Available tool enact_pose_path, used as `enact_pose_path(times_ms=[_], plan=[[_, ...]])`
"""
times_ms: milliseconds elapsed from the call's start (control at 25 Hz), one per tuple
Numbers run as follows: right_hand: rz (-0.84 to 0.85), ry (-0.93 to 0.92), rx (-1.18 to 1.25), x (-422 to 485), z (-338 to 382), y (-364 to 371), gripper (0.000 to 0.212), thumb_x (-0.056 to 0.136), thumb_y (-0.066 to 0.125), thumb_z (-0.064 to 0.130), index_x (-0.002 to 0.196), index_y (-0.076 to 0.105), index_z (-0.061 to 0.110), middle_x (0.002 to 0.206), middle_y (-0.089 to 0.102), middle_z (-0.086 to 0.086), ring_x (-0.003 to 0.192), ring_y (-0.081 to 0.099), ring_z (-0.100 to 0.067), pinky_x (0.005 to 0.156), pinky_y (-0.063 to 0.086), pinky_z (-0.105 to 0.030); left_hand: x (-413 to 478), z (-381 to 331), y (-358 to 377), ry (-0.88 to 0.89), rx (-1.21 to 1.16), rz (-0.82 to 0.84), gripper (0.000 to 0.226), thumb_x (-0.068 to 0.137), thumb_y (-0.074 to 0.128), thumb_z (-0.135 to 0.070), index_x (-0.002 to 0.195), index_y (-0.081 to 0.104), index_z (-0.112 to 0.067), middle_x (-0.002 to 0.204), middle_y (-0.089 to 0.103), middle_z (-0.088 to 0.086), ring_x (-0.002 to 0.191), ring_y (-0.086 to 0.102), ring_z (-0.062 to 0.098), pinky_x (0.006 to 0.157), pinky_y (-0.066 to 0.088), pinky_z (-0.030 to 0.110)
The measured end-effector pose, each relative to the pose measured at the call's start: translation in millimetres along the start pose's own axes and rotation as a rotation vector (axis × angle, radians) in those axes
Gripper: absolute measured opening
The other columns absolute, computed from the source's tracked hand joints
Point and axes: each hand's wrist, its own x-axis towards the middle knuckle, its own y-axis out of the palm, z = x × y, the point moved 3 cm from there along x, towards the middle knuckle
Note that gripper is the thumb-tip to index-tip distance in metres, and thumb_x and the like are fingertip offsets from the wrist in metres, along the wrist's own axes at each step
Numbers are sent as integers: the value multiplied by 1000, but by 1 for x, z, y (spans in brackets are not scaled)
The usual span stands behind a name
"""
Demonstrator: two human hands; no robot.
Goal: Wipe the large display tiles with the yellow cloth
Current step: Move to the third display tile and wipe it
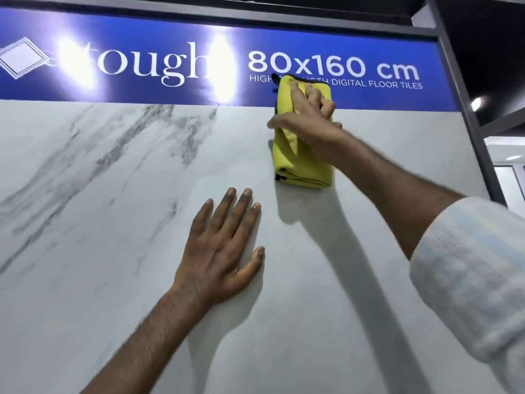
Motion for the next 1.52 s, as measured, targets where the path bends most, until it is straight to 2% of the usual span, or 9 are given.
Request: enact_pose_path(times_ms=[80,200,280,480,720,1040,1280,1400,1520], plan=[[71,-102,-92,3,3,-4,85,96,59,42,165,11,35,172,0,3,155,-7,-27,121,1,-65,1,0,-1,-3,-6,1,71,101,42,-50,160,42,-11,171,28,11,160,23,31,126,24,57],[-87,-301,-482,1,-3,6,81,93,42,56,165,13,32,170,14,-4,150,13,-33,113,19,-66,-1,1,0,-6,-12,7,71,102,40,-50,161,40,-11,172,27,10,161,21,30,126,23,57],[-203,-318,-561,0,-10,14,82,89,34,57,165,17,30,170,20,-4,147,22,-32,108,26,-63,-1,0,1,-9,-15,10,72,102,40,-51,162,39,-12,172,26,9,161,20,30,127,21,56],[-266,-277,-583,-9,8,37,76,96,38,54,165,19,27,171,20,-4,149,25,-31,106,29,-61,0,1,-1,-14,-16,9,71,101,41,-51,161,41,-12,172,27,9,161,21,29,127,21,54],[-284,-495,-523,-109,-15,73,74,95,41,56,163,31,28,168,29,1,149,30,-27,100,35,-53,-2,0,-3,-13,-37,-10,70,100,43,-51,154,50,-7,168,36,11,159,27,31,126,23,54],[-285,-223,-550,-43,9,55,75,95,34,56,165,23,29,171,21,3,151,25,-26,106,33,-57,-11,2,-11,-8,-165,12,70,99,47,-47,157,45,-7,169,34,10,159,28,31,125,24,56],[-310,-351,-550,-194,-38,96,72,98,47,53,162,33,25,171,25,0,153,29,-27,102,34,-53,-114,2,-50,-149,-285,14,67,96,54,-45,153,52,-9,168,37,11,154,37,31,120,30,58],[-269,-385,-548,-258,-55,113,74,93,56,51,160,39,24,169,29,-2,152,32,-27,100,36,-54,-150,-2,-43,1,-145,124,74,96,51,-49,158,45,-7,170,31,13,159,27,35,122,24,65],[-303,-343,-560,-222,-39,108,77,90,55,53,160,38,26,169,31,-2,148,30,-26,99,37,-54,-160,-2,-33,67,-70,164,80,95,51,-50,161,37,-7,172,26,15,160,21,38,122,22,70]])
